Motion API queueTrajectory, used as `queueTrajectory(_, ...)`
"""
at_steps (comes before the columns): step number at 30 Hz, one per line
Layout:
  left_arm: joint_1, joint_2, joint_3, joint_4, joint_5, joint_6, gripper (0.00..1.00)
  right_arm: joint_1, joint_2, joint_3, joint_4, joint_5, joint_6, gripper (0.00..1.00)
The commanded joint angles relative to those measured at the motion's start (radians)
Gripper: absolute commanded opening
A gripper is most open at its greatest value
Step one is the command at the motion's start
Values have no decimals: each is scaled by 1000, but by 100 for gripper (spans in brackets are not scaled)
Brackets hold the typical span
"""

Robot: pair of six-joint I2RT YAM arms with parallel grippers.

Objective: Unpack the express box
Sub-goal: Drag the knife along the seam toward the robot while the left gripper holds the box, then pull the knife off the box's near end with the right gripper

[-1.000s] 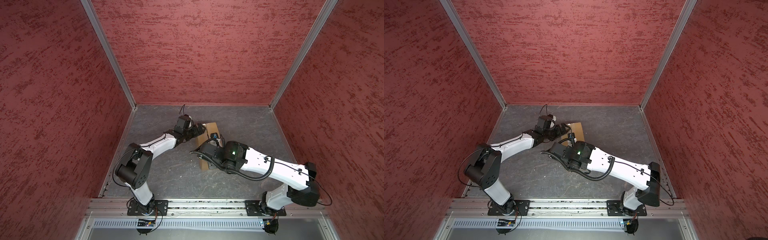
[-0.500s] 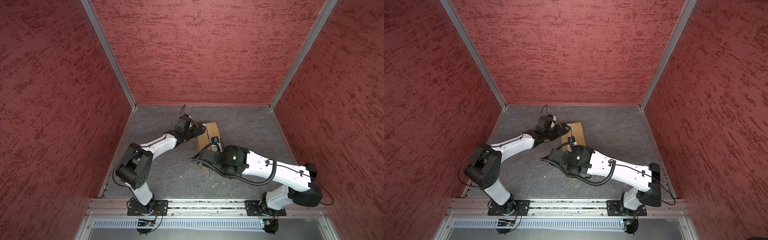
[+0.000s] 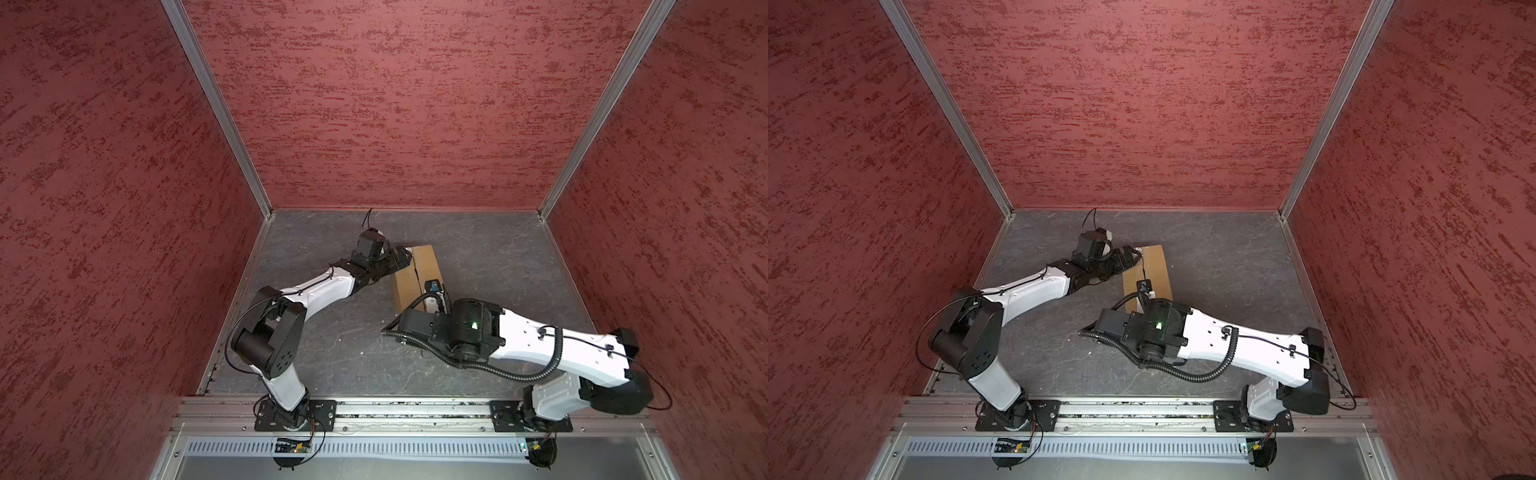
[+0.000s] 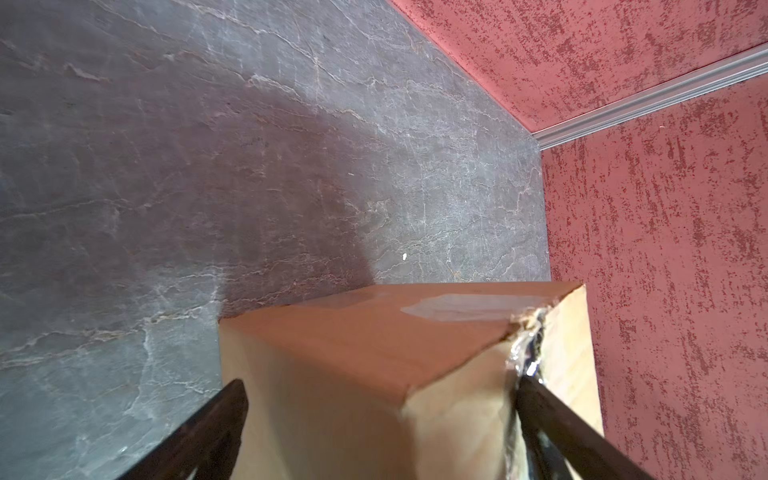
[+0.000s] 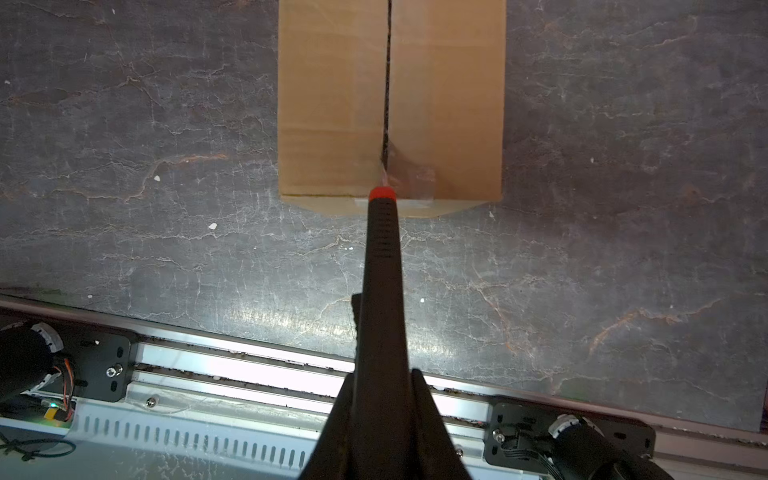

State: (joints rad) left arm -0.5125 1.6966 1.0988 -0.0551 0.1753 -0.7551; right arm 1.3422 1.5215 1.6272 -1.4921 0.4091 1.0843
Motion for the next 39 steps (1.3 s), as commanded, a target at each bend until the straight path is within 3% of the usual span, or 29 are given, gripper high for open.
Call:
queueTrajectory(1,5,37,1,-84,-72,0,100,26,-21,32,-56,-35,59,0)
queueTrajectory(26,0,31,-2,-81,-88,1,100,75,-31,58,-92,-32,109,0)
queueTrajectory(39,0,29,3,-85,-97,2,100,83,-120,54,-92,-2,120,0)
